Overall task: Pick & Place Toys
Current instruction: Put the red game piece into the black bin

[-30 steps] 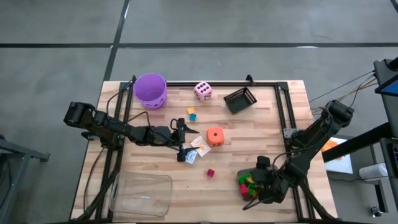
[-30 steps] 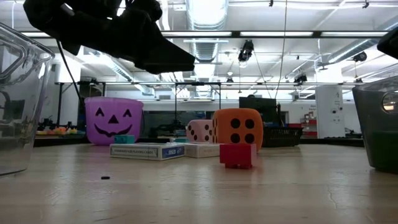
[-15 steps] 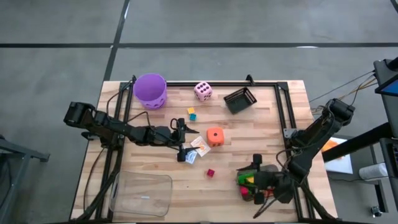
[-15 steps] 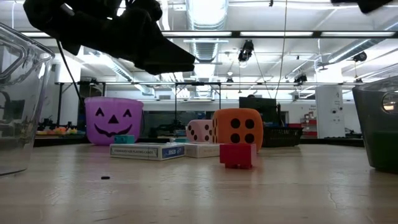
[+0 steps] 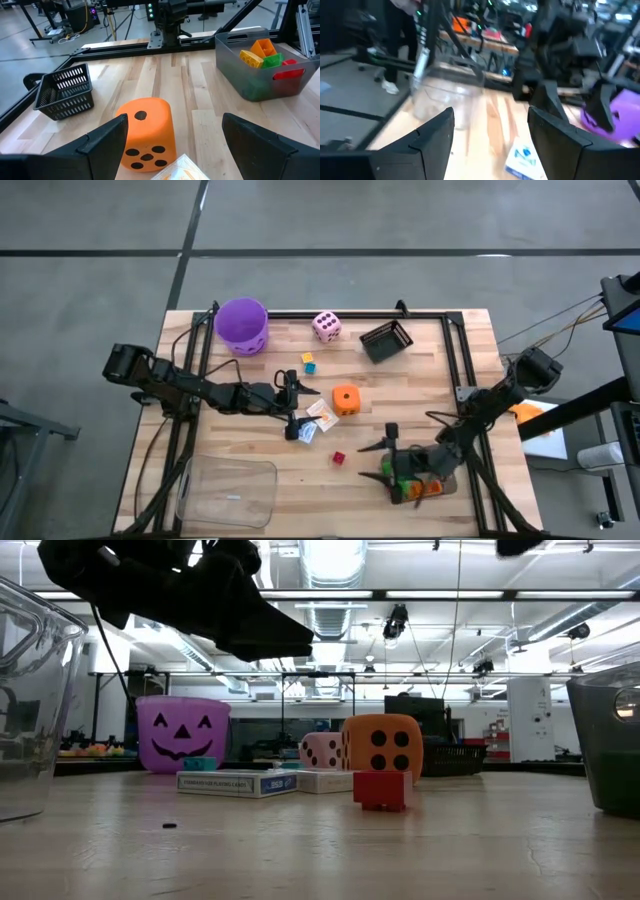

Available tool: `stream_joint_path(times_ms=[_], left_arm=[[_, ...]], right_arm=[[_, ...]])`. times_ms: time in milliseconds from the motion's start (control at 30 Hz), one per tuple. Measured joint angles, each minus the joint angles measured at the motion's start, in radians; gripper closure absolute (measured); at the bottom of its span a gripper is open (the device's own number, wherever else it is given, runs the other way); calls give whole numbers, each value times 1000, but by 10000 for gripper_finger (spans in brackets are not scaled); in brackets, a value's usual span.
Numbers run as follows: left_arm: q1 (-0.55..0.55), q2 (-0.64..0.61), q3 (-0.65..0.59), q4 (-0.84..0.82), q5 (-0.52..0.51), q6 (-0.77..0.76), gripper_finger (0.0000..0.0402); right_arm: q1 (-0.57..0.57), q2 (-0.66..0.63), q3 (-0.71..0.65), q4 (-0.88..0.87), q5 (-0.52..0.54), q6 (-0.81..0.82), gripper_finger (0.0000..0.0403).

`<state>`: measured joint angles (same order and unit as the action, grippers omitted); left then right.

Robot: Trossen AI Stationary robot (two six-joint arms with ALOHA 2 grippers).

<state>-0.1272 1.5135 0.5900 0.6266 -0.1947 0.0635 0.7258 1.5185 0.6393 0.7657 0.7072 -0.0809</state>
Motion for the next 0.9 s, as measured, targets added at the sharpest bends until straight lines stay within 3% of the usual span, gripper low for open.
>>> stream_joint_path(times_ms=[100,333,600,900], left_arm=[[0,0,0,0,0,-1,78],[3,0,0,-3,0,-2,78],[5,-34,-1,-103,-74,13,78],[4,-221,-46,-178,-87,15,78]], right_arm=[[-44,12,18,-96,-51,88,153],[-154,39,167,-527,-234,337,153],[-219,174,356,-836,-298,402,153],[-266,359,547,-1051,-396,419,153]])
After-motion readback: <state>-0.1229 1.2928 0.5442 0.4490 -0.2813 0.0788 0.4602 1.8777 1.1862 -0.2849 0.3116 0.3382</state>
